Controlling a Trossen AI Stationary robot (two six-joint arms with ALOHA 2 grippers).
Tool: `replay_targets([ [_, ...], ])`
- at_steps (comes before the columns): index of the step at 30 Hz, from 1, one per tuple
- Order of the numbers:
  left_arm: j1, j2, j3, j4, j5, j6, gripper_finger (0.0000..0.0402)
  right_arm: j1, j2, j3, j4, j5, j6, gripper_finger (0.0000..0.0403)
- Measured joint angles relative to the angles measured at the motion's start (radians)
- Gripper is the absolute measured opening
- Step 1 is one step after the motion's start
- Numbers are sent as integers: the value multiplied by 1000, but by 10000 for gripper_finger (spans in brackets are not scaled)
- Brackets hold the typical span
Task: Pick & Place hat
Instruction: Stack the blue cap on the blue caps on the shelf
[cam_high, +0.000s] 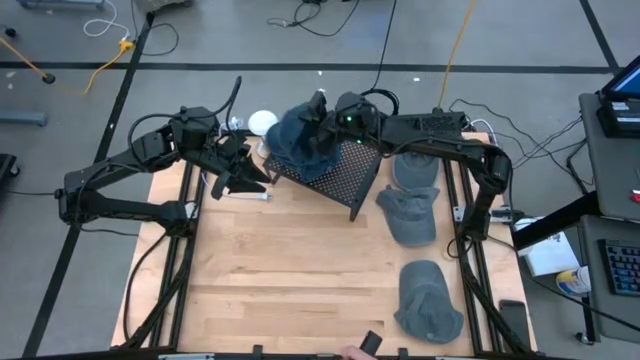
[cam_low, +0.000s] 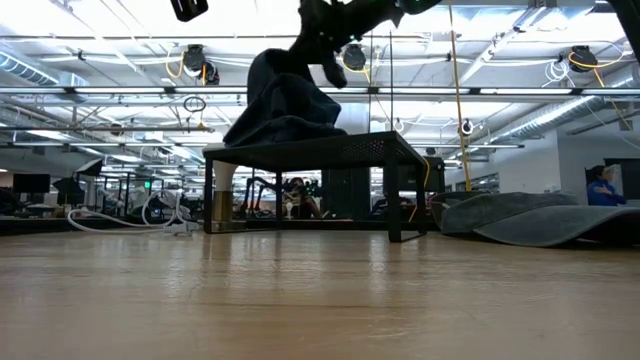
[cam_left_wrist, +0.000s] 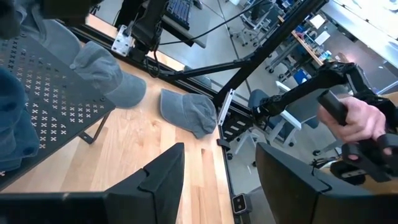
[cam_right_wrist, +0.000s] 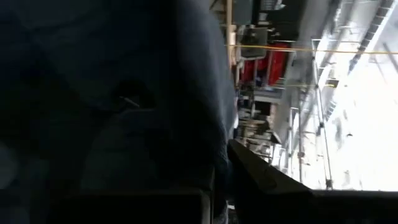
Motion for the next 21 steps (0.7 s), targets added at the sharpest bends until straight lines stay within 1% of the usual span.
replay_targets([
  [3,0,0,0,0,0,0,202,5,-11,5,-29,0,27,18],
  [6,0,0,0,0,0,0,202,5,-18,2,-104,-1,87,18],
  [13,0,0,0,-1,0,0,202,16,-22,2,-201,-2,101,18],
  [16,0,0,0,0,0,1,202,20,-21,2,-231,-6,147,18],
  [18,0,0,0,0,0,7,202,21,-21,2,-254,-27,180,18],
  [21,0,0,0,0,0,9,202,21,-21,2,-308,-45,182,18],
])
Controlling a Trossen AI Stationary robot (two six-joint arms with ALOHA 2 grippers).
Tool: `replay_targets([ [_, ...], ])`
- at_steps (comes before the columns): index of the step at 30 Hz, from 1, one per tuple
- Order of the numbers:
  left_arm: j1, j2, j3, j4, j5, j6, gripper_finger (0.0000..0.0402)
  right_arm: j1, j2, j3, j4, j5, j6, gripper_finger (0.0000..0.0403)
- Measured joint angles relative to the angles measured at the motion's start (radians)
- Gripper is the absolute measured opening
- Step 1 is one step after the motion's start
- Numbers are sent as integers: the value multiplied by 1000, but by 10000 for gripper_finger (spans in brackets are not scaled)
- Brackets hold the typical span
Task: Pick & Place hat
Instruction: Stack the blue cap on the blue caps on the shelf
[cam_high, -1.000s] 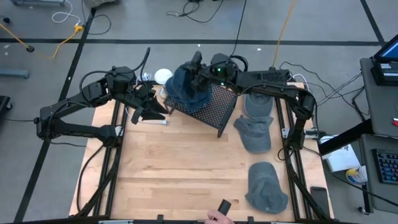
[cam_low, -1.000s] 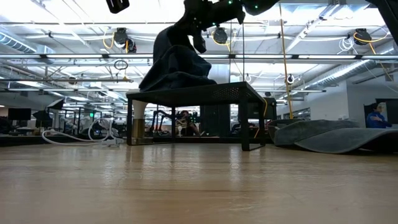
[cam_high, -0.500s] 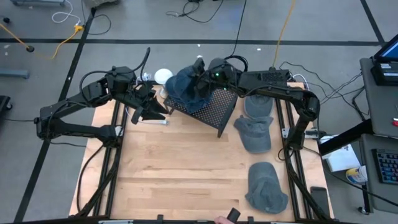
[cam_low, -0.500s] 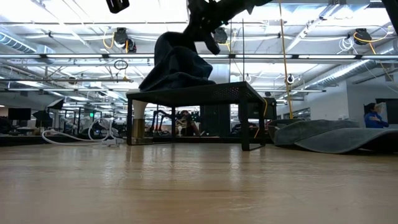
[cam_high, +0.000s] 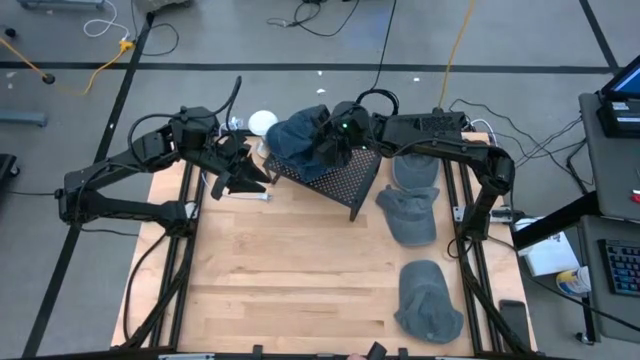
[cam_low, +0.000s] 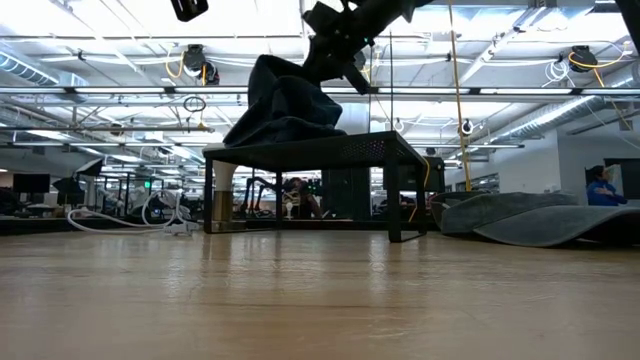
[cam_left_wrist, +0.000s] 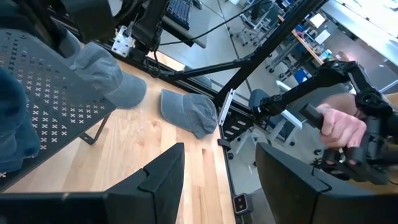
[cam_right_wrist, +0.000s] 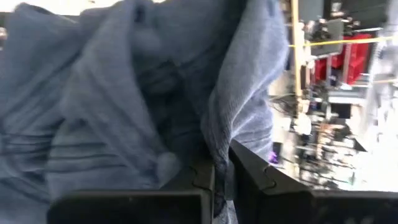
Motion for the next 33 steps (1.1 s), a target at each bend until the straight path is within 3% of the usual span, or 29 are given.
replay_targets([
  [9,0,0,0,0,-1,22,202,-1,0,-91,34,-41,24,18],
  [14,0,0,0,0,-2,27,203,5,0,-208,202,-22,-43,23],
  [18,0,0,0,0,-2,27,202,6,0,-275,322,-4,-70,46],
  [33,0,0,0,0,-1,28,202,5,-51,-293,261,-9,101,153],
])
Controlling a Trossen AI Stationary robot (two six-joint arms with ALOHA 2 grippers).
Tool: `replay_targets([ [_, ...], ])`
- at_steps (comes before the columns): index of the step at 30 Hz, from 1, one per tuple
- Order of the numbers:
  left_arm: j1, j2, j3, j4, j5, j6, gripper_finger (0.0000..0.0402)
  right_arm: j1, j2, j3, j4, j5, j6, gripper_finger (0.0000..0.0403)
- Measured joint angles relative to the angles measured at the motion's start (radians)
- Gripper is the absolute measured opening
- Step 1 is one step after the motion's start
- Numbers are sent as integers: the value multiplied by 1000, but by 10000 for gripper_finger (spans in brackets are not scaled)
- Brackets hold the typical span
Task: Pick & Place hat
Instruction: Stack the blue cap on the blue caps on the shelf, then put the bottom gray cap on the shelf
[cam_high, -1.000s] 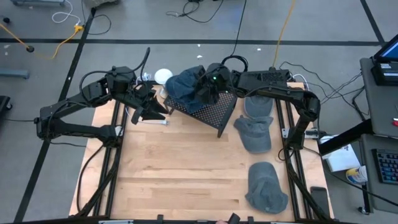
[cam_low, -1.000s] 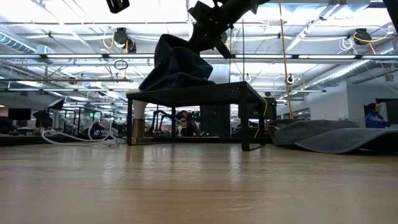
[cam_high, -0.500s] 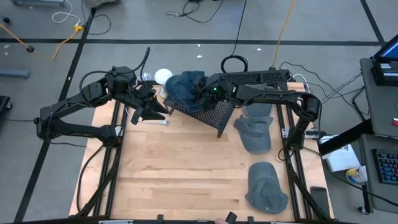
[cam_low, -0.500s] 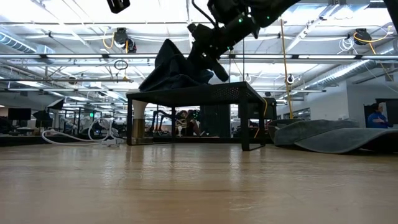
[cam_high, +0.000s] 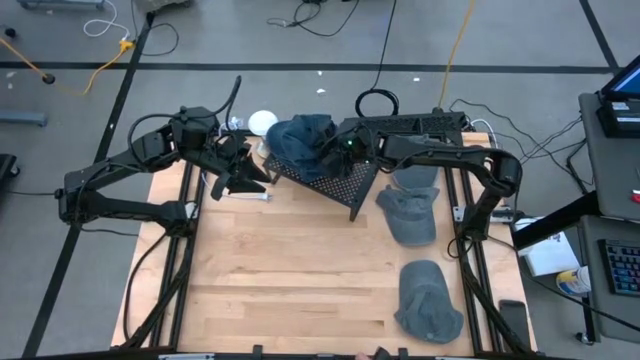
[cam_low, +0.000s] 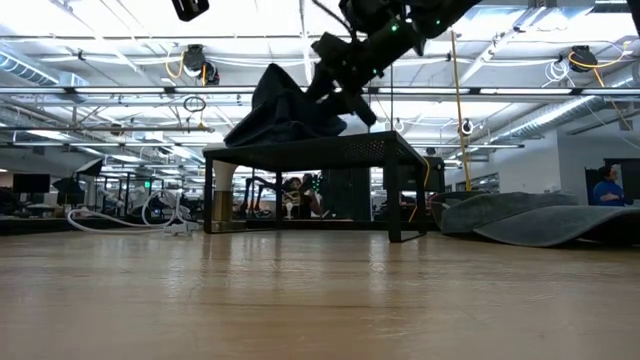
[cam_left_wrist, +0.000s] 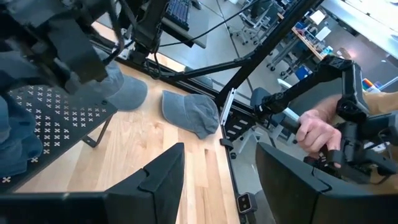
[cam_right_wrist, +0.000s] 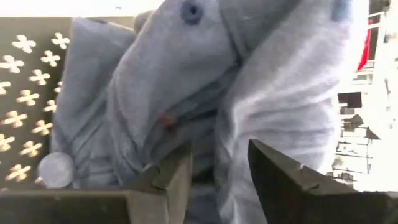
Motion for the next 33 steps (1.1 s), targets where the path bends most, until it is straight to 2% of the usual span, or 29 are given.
replay_targets([
  [8,0,0,0,0,0,1,202,14,-36,1,-27,9,54,166],
  [16,0,0,0,1,-14,-1,202,84,-119,3,-85,126,143,166],
  [23,0,0,0,2,-83,-16,202,192,-224,3,-135,220,449,167],
  [30,0,0,0,5,-108,-17,202,336,-310,3,-210,461,824,167],
  [33,0,0,0,5,-108,-14,202,397,-345,3,-267,524,985,167],
])
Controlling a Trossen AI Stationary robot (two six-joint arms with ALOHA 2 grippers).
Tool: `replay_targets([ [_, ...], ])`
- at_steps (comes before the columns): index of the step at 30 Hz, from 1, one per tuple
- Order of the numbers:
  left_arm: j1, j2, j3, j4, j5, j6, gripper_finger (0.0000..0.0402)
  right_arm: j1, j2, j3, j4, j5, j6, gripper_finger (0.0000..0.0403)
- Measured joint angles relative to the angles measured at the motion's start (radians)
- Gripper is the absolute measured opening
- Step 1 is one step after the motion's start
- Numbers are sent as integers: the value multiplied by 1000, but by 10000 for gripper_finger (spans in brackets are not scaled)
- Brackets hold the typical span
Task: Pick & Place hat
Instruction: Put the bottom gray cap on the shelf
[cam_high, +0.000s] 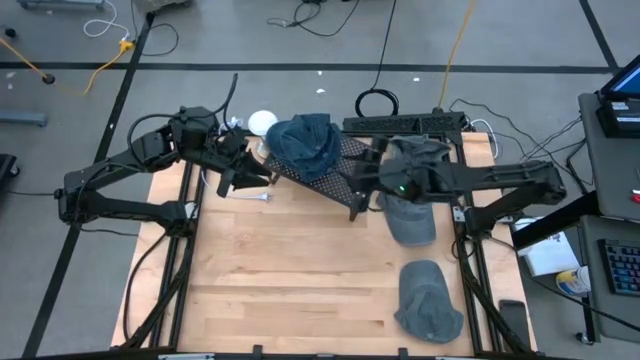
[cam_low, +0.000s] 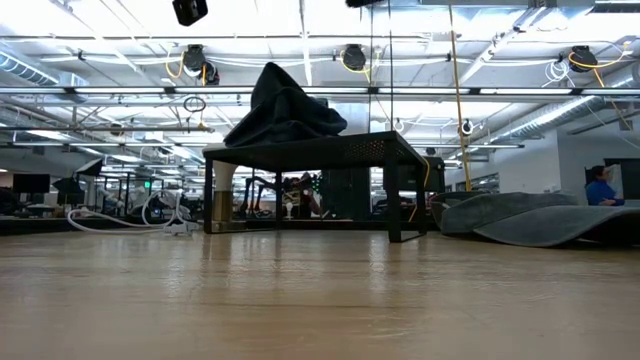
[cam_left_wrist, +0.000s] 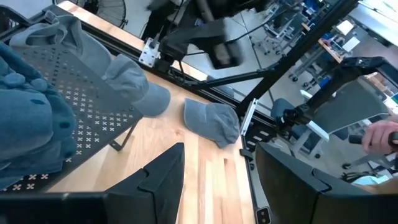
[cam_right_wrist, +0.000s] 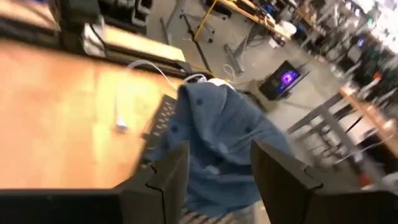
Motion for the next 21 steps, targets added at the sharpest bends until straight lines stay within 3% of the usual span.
replay_targets([
  [5,0,0,0,5,-14,3,202,86,-49,0,-100,31,324,167],
  [9,0,0,0,6,-47,5,202,123,-87,0,-225,-22,635,167],
  [14,0,0,0,6,-76,5,202,115,-134,0,-423,-295,907,167],
  [21,0,0,0,7,-85,-23,202,85,-193,0,-604,-692,901,167],
])
